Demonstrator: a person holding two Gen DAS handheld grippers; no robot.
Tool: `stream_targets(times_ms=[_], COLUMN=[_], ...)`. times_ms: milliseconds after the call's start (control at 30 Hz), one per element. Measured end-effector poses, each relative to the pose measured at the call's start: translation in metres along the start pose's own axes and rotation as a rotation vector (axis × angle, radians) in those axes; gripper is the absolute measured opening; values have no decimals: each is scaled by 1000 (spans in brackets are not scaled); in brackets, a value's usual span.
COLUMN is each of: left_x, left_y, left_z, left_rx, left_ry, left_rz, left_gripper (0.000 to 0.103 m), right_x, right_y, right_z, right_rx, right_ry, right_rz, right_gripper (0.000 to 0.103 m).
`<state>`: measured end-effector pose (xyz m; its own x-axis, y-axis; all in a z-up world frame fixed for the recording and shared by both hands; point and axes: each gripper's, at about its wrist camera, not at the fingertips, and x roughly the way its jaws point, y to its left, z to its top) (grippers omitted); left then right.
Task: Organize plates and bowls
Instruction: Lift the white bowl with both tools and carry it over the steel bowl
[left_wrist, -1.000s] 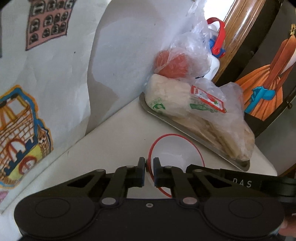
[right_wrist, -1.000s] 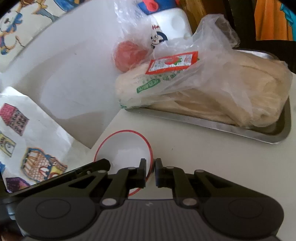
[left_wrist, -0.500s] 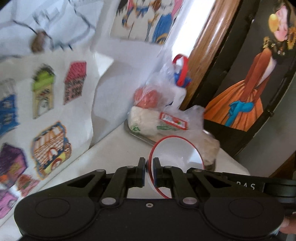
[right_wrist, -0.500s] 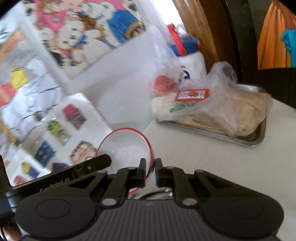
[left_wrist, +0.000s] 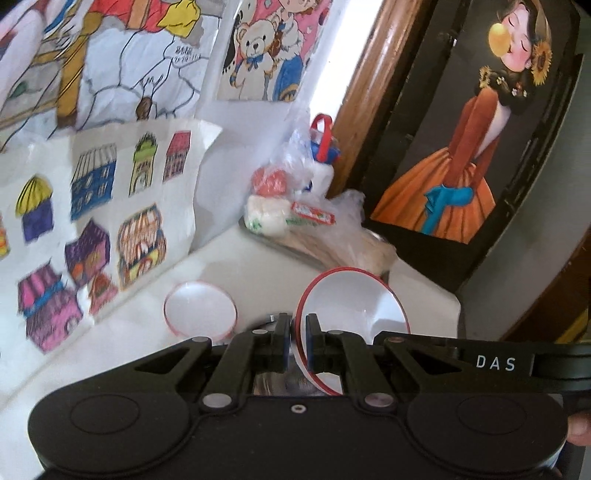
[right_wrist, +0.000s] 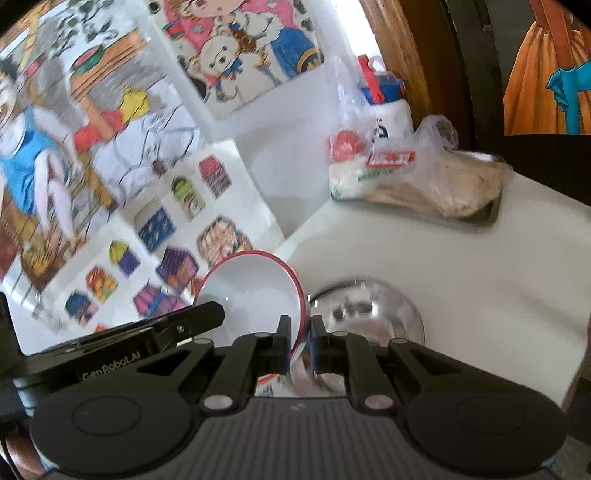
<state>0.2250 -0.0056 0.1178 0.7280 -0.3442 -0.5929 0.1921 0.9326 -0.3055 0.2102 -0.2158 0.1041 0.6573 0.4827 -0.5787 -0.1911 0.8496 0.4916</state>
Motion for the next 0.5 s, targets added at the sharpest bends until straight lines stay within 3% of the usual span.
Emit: stream_targets(times_ms=[500], left_x=[-31], left_y=[13], left_z=[-90], left_rx=[-29], left_ry=[129], left_rz=[-8], left_gripper=[8], right_x=[-4], right_y=[14], right_z=[-87], right_rx=[-47], right_ry=[173], right_rz=[-22], right_gripper=[13])
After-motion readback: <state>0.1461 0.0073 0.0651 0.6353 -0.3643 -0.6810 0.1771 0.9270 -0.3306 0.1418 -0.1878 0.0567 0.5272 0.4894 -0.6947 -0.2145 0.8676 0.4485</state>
